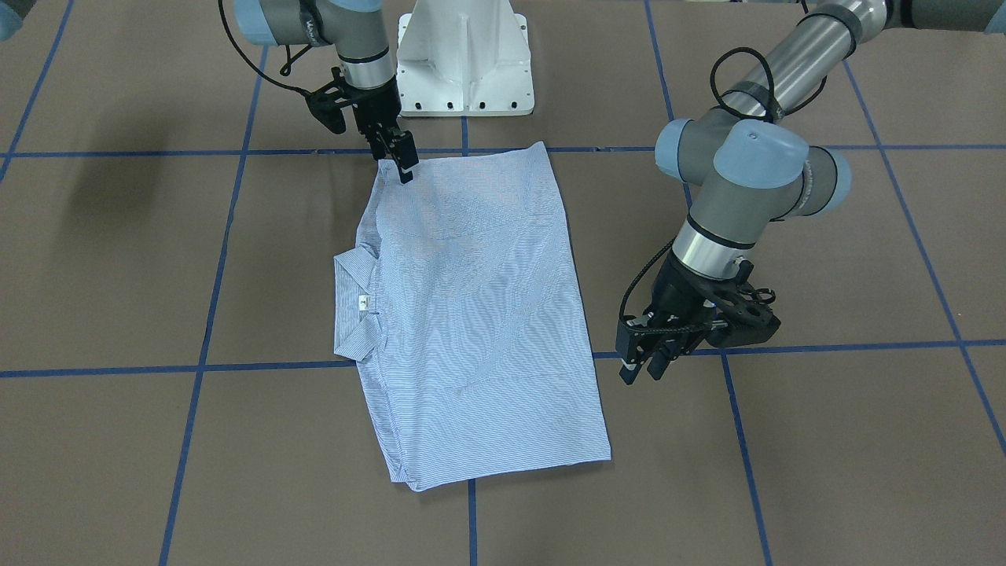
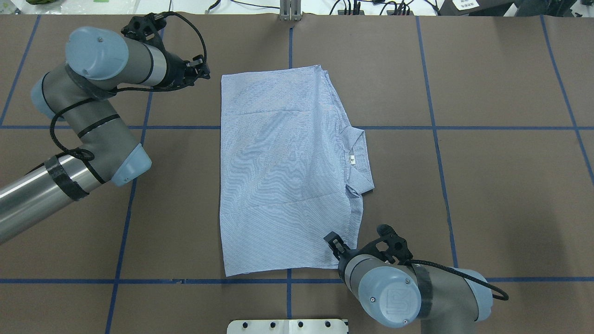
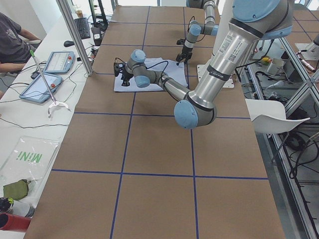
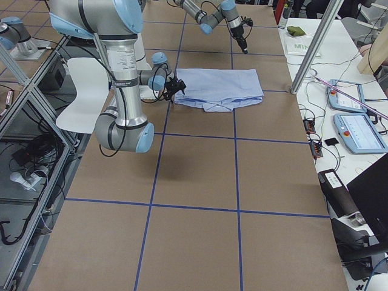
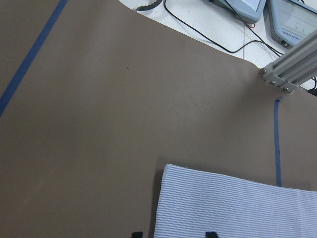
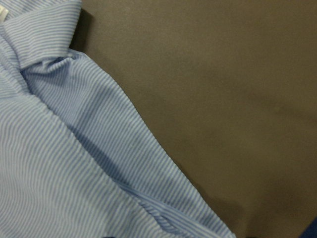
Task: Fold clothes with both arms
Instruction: 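Lower the left gripper to the shirt's near corner beside the right gripper, then grasp the near edge of the shirt with both grippers, then lift the near edge with both grippers and fold it over the far half, then lay the fold down, open both grippers and raise them away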
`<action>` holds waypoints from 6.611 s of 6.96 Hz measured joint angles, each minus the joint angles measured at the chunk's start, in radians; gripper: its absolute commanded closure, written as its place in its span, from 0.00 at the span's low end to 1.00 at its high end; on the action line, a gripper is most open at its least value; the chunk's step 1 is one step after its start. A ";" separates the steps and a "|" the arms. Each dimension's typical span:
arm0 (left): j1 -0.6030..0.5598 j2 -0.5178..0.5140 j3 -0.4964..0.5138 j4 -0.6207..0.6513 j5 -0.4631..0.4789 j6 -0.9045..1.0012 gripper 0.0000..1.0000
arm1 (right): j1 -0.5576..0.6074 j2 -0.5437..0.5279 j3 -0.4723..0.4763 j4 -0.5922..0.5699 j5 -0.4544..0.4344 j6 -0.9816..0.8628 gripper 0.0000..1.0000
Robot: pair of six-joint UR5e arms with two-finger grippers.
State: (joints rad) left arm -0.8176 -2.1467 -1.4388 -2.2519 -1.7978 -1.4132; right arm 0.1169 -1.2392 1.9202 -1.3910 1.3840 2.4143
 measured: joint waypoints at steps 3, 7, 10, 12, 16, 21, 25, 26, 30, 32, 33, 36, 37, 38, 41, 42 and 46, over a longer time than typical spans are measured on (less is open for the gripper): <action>0.000 0.001 -0.002 0.000 0.001 -0.003 0.48 | 0.007 0.005 0.003 0.002 -0.019 0.027 1.00; 0.069 0.067 -0.134 0.000 -0.001 -0.148 0.48 | 0.002 0.012 0.077 -0.049 -0.022 0.029 1.00; 0.344 0.307 -0.415 0.001 0.097 -0.403 0.48 | -0.023 0.010 0.109 -0.086 -0.021 0.029 1.00; 0.531 0.378 -0.477 0.010 0.207 -0.550 0.48 | -0.024 0.013 0.110 -0.088 -0.020 0.029 1.00; 0.666 0.387 -0.527 0.105 0.294 -0.646 0.50 | -0.025 0.015 0.113 -0.088 -0.020 0.029 1.00; 0.713 0.385 -0.547 0.195 0.297 -0.664 0.78 | -0.024 0.010 0.113 -0.088 -0.020 0.029 1.00; 0.720 0.383 -0.550 0.196 0.296 -0.689 1.00 | -0.019 0.004 0.115 -0.088 -0.020 0.029 1.00; 0.718 0.385 -0.566 0.196 0.295 -0.690 1.00 | -0.019 0.002 0.120 -0.088 -0.020 0.029 1.00; 0.683 0.401 -0.852 0.324 0.256 -0.687 1.00 | -0.008 -0.097 0.361 -0.093 0.011 0.079 1.00; 0.524 0.370 -0.893 0.363 0.121 -0.664 1.00 | 0.096 -0.106 0.445 -0.094 0.079 0.087 1.00; 0.453 0.339 -0.874 0.373 0.078 -0.635 1.00 | 0.191 -0.072 0.419 -0.094 0.159 0.084 1.00; 0.287 0.199 -0.687 0.384 0.017 -0.535 1.00 | 0.435 0.104 0.179 -0.095 0.353 0.039 1.00; 0.240 0.178 -0.633 0.381 0.006 -0.489 1.00 | 0.488 0.156 0.102 -0.094 0.387 0.001 1.00; 0.209 0.152 -0.568 0.376 0.003 -0.449 1.00 | 0.524 0.215 0.018 -0.092 0.404 -0.033 1.00; 0.149 0.071 -0.359 0.301 0.003 -0.392 1.00 | 0.576 0.383 -0.248 -0.085 0.444 -0.151 1.00; 0.137 0.048 -0.283 0.249 0.005 -0.385 1.00 | 0.585 0.431 -0.339 -0.077 0.455 -0.197 0.59; 0.022 -0.087 0.071 0.073 0.009 -0.208 0.44 | 0.667 0.570 -0.765 0.195 0.518 -0.338 0.00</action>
State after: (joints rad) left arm -0.7960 -2.2337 -1.3680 -2.1790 -1.7889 -1.6212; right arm 0.7835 -0.6695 1.1548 -1.1956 1.9017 2.0763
